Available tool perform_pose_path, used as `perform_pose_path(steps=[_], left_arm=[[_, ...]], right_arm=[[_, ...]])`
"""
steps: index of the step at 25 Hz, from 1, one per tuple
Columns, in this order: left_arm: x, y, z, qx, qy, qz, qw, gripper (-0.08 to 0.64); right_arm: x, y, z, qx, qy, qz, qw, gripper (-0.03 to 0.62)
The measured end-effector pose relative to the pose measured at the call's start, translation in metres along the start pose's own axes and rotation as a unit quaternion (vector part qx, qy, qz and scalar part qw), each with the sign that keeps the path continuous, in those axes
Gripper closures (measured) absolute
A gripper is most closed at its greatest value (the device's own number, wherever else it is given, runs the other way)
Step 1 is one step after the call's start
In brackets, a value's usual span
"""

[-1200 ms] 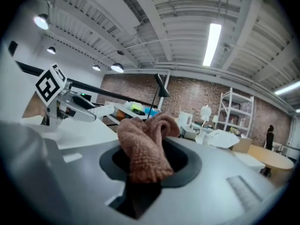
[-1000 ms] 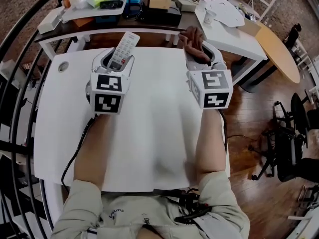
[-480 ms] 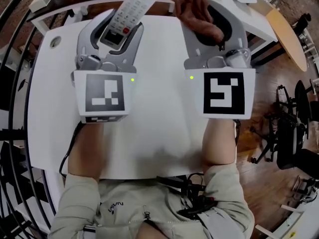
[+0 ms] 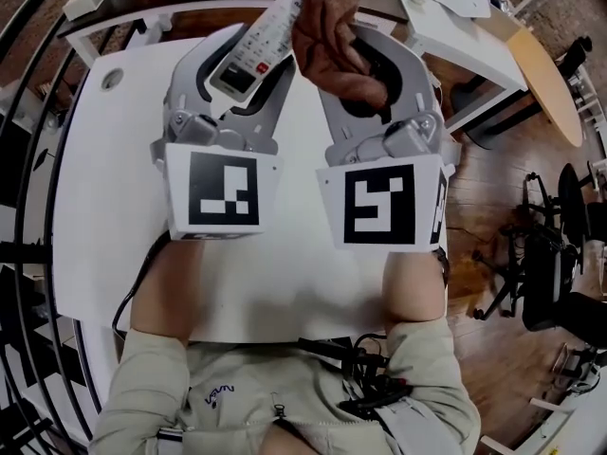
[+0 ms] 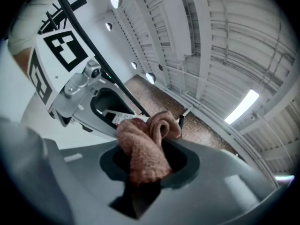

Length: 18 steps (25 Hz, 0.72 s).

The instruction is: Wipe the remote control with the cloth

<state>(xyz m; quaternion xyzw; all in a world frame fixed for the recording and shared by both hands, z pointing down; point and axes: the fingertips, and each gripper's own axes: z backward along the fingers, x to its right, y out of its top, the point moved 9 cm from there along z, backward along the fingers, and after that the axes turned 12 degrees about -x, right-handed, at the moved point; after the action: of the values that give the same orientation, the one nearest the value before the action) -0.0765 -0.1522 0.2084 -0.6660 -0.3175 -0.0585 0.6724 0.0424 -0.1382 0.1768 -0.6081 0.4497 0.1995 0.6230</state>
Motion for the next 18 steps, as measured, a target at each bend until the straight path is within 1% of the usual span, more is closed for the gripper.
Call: perform_pose_path(steps=[3, 7, 10, 13, 15, 16, 17, 18], left_arm=[[0.000, 0.000, 0.000, 0.000, 0.002, -0.007, 1.0000, 0.319], [0.000, 0.001, 0.000, 0.004, 0.003, -0.019, 0.9998, 0.319], [0.000, 0.001, -0.001, 0.006, 0.002, -0.027, 0.9996, 0.319], [0.000, 0.000, -0.001, 0.006, 0.000, -0.029, 0.9995, 0.319], [0.001, 0.000, -0.001, 0.006, -0.001, -0.028, 0.9996, 0.319], [0.001, -0.001, -0.001, 0.006, -0.002, -0.029, 0.9996, 0.319], [0.002, -0.002, -0.002, 0.005, -0.002, -0.030, 0.9995, 0.319], [0.002, -0.003, -0.002, 0.005, -0.002, -0.031, 0.9995, 0.319]], right_arm=[[-0.002, 0.003, 0.002, 0.001, 0.037, -0.001, 0.999, 0.476], [-0.009, 0.008, 0.006, 0.003, 0.102, 0.002, 0.995, 0.476], [-0.015, 0.014, 0.009, 0.022, 0.161, -0.005, 0.987, 0.476], [-0.013, 0.014, 0.011, 0.043, 0.209, -0.030, 0.977, 0.476], [-0.008, 0.013, 0.012, 0.048, 0.217, -0.044, 0.974, 0.476], [-0.004, 0.014, 0.013, 0.051, 0.207, -0.051, 0.976, 0.474], [0.000, 0.014, 0.014, 0.054, 0.185, -0.058, 0.980, 0.474], [0.006, 0.014, 0.014, 0.056, 0.151, -0.064, 0.985, 0.472]])
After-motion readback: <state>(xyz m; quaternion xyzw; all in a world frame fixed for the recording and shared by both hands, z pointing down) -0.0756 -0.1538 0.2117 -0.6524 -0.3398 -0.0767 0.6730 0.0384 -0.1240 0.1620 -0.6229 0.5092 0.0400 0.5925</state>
